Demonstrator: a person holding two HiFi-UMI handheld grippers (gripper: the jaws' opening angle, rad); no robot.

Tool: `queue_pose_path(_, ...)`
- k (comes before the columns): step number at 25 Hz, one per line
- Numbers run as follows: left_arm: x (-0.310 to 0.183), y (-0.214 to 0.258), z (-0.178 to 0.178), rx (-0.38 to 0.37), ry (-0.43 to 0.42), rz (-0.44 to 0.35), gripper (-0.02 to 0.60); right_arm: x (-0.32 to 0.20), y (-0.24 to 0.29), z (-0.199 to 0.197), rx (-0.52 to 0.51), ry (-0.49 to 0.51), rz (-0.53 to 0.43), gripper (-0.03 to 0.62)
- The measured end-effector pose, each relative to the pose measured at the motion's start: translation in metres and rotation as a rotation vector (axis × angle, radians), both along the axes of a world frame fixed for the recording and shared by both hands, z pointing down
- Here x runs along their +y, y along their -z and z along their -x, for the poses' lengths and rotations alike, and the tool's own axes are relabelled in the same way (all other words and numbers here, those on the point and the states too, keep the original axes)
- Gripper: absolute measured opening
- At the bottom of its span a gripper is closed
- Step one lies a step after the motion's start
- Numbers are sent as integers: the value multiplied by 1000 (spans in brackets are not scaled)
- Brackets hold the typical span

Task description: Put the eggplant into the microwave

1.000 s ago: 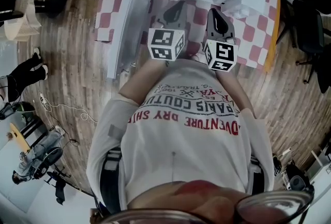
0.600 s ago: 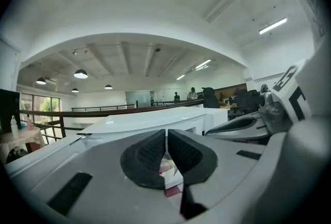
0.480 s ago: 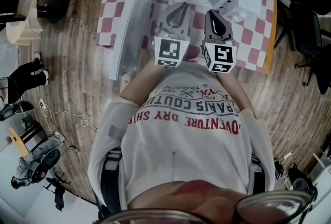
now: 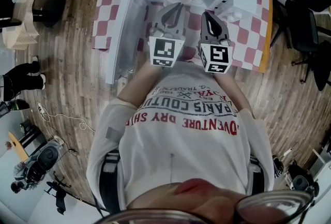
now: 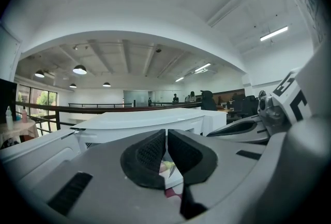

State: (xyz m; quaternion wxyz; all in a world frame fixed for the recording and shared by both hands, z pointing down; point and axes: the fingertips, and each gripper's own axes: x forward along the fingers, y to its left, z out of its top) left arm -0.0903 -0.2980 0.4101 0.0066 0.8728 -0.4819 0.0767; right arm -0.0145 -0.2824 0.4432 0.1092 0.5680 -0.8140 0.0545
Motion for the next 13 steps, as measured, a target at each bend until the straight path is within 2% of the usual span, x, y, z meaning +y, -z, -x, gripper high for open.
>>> queue_pose_path(13, 3, -4, -11, 18, -45, 9, 25, 0, -4, -5, -2, 2, 8, 26)
